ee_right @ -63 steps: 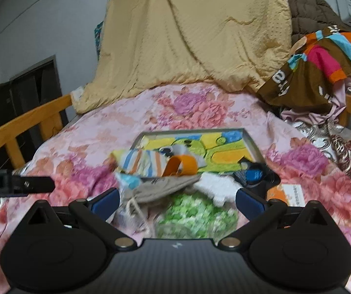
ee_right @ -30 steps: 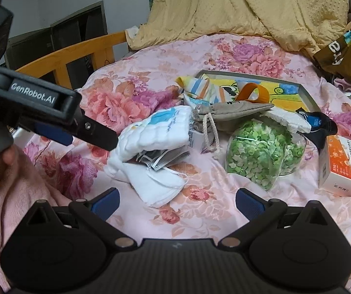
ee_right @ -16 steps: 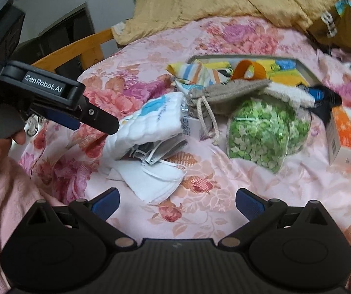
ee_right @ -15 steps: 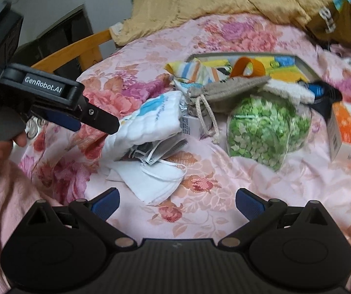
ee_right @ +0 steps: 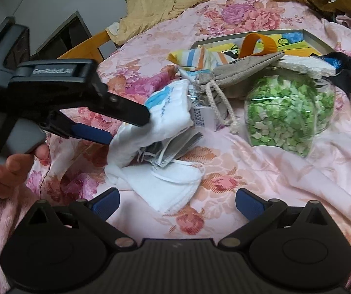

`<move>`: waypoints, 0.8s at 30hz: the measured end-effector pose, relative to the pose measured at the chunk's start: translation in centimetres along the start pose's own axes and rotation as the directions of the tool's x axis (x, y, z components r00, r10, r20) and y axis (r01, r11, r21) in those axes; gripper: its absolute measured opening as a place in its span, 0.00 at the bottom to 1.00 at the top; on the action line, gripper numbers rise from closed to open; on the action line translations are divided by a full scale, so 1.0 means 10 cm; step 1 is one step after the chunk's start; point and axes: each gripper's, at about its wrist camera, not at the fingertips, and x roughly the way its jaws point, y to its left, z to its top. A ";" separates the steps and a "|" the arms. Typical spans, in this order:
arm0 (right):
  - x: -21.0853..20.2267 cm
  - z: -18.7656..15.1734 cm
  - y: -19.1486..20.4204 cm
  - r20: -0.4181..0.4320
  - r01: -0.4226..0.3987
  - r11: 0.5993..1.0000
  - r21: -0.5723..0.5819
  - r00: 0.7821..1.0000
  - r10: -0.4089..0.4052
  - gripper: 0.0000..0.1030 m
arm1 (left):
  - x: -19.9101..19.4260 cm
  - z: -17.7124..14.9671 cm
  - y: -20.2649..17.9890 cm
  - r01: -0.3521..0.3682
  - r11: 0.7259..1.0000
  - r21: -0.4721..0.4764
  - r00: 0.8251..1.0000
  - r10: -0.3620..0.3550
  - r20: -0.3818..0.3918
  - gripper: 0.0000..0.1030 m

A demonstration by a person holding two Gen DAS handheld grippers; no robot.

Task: Organize soft objects
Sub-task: 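Grasp the white blue-printed muslin cloth with the left tool while the right tool grasps a white cloth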

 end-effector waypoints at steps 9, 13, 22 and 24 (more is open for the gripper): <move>0.27 0.10 0.07 -0.029 -0.065 0.998 0.018 0.997 0.066 0.99 | 0.09 0.03 0.06 0.022 1.000 -0.019 0.999 -0.023 -0.029 0.81; 0.35 0.11 0.10 -0.049 -0.099 0.994 0.037 0.994 0.101 0.99 | 0.08 0.03 0.15 0.066 0.995 -0.070 0.998 -0.067 -0.014 0.61; 0.43 0.15 0.16 -0.026 -0.125 0.991 0.039 0.992 0.126 0.97 | -0.03 0.03 0.24 0.127 0.982 -0.137 0.992 -0.122 0.042 0.39; 0.45 0.16 0.17 -0.022 -0.119 0.992 0.038 0.992 0.120 0.93 | -0.06 0.03 0.28 0.140 0.978 -0.152 0.989 -0.133 0.057 0.34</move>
